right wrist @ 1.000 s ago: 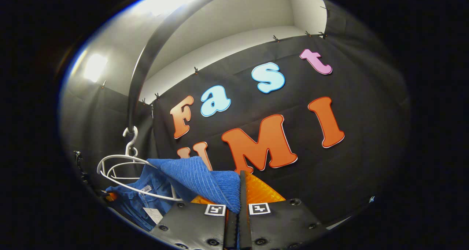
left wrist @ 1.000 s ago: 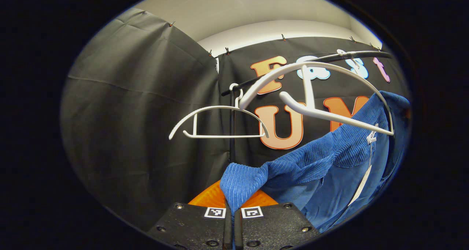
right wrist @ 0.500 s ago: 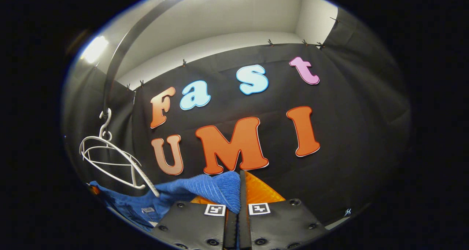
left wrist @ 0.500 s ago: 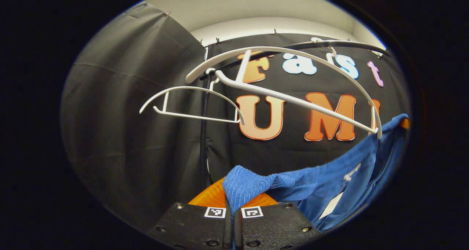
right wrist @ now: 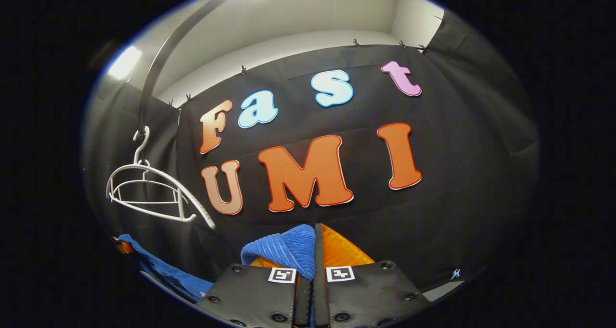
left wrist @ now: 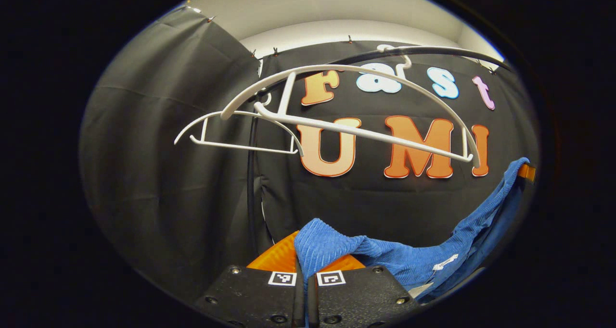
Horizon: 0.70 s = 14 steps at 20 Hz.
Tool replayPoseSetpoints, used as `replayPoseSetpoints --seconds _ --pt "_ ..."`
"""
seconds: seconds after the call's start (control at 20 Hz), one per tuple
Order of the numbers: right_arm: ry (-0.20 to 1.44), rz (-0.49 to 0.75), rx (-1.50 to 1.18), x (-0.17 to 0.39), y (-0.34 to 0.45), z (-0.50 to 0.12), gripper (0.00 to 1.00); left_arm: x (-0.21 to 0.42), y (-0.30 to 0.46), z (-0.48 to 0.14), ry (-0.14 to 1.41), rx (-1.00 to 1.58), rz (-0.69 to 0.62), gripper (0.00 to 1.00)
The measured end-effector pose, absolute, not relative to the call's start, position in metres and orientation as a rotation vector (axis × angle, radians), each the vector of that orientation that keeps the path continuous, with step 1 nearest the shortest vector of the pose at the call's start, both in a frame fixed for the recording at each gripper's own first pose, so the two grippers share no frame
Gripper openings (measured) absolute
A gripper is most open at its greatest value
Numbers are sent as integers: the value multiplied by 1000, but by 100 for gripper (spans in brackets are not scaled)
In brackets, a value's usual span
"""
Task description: Grasp the clothes on the hanger with both hands and then place them into the laundry hamper below.
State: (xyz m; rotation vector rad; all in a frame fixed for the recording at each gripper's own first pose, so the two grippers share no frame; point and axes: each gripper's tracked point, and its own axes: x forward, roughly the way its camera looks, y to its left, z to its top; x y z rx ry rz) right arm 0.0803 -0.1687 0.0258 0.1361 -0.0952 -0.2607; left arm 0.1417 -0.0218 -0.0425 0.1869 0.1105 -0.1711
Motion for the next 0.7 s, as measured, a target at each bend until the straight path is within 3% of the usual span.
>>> replayPoseSetpoints --seconds 0.35,0.7 --pt "15 -50 148 94 -83 -24 10 118 -54 -90 215 82 -214 2" --pt "312 158 112 87 -5 -167 10 90 -81 -209 512 -105 -234 3"
